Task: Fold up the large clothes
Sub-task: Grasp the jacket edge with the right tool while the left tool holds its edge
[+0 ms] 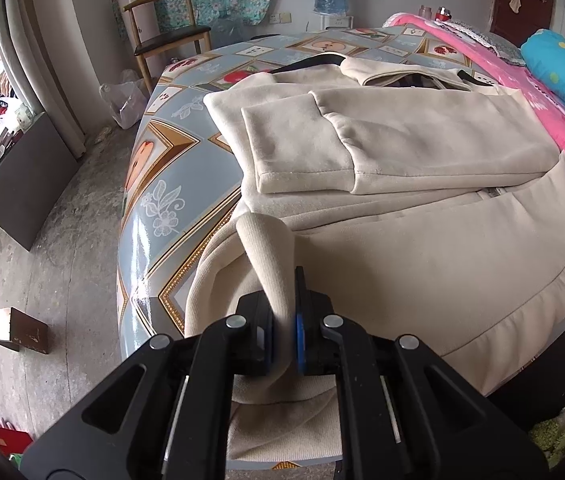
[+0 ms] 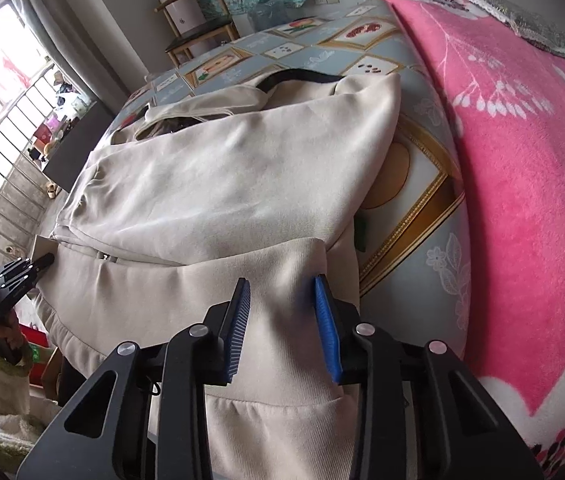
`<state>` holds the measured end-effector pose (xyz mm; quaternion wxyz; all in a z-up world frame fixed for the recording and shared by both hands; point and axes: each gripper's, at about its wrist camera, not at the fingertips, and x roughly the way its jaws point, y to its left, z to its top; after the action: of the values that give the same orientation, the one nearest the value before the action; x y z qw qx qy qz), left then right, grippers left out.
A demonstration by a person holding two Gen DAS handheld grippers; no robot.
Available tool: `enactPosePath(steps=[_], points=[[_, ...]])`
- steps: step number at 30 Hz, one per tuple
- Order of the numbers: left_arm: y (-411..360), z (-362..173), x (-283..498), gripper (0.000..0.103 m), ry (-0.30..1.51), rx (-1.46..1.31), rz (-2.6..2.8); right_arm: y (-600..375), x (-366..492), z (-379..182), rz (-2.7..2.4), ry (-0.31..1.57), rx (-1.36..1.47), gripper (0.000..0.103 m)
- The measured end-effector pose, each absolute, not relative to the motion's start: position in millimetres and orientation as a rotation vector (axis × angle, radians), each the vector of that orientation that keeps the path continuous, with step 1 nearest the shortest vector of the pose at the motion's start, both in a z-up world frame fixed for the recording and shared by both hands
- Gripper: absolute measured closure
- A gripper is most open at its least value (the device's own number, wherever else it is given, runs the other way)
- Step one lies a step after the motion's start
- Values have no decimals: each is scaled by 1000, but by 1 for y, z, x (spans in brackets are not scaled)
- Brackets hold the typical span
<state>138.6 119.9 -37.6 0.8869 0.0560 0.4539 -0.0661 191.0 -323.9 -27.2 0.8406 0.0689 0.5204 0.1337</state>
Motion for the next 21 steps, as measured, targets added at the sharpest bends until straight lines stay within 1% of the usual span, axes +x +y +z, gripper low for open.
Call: enactPosePath(steps=[9,14,17,19,21], points=[[119,-38,138,95,944,127,-140,-335,193,-31,260,1108,193,70],[118,-37,138,95,941,136,-146,-332,204,-38,289,1152,192,68],[119,-37,138,95,940,131,-152,-332,203,-39,323,1188,203,62],[120,-37,138,95,938,128,-155,-328,197,-37,351,1215,177,55],[121,-38,138,95,936,125,-157,-323,191,-37,368,1237,133,54]])
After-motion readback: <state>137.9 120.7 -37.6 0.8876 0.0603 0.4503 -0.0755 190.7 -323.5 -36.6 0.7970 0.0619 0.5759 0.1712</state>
